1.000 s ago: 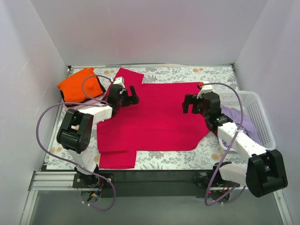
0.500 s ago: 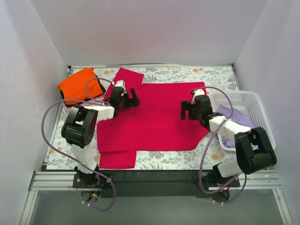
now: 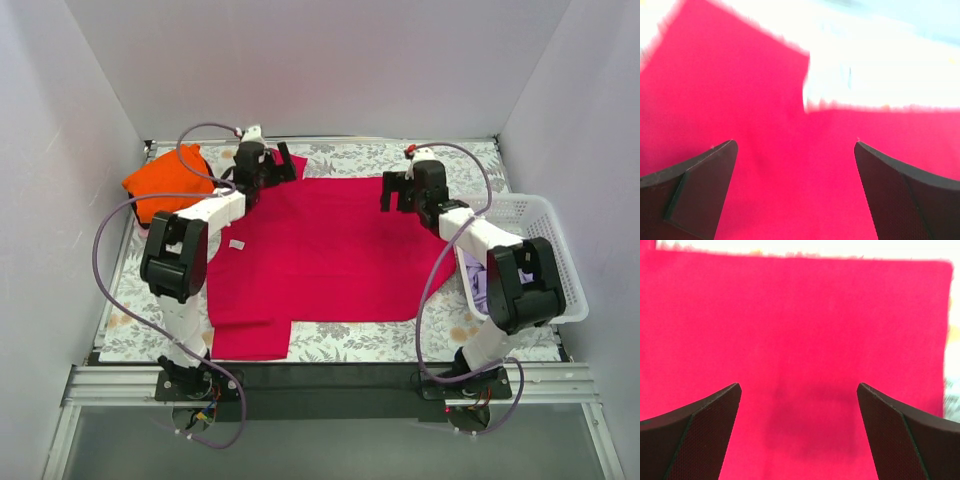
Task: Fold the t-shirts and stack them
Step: Flatten the tshirt out
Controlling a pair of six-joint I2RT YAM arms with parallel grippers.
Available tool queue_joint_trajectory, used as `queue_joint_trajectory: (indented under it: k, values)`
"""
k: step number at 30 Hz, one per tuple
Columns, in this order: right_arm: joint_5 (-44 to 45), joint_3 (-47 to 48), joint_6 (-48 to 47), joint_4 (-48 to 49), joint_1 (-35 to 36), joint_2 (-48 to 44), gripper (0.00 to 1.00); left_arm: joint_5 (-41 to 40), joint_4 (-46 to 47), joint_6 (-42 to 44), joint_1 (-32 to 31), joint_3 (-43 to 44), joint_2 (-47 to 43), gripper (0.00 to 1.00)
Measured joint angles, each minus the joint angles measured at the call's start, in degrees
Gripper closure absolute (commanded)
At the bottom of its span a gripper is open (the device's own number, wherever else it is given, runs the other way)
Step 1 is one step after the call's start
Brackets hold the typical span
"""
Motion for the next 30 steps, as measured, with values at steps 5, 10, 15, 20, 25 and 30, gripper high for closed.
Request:
queue_joint_trajectory:
  k: [5,10,15,20,25,30]
  values:
    - [-1.25,10.36,-0.09,-1.68,-2.97,7.48,0.11,-3.17,-3.78,3.32,2.82,18.58,10.25,0.05]
    - [-3.19,18.95,-0.04,-3.15,-5.25,15.69,0.12,-5.92,-9.66,7.3,4.13,35.43,23.08,0.08]
    - [-4.98,22.88,-0.04,-4.87,-6.69,20.72,0.13,-8.24,-14.95,11.08,3.8,46.99,33.16,0.09]
    - [-6.16,23.34,-0.07,-6.01,-7.37,21.9,0.13,-8.74,-17.42,14.08,3.69,50.23,36.33,0.16]
    - [-6.58,23.74,-0.07,-5.95,-7.63,21.92,0.13,-8.07,-17.66,17.14,3.21,52.02,36.85,0.13]
    - [-6.71,24.37,0.35,-6.01,-8.09,22.56,0.13,-7.78,-17.75,19.32,2.67,53.2,37.51,0.09]
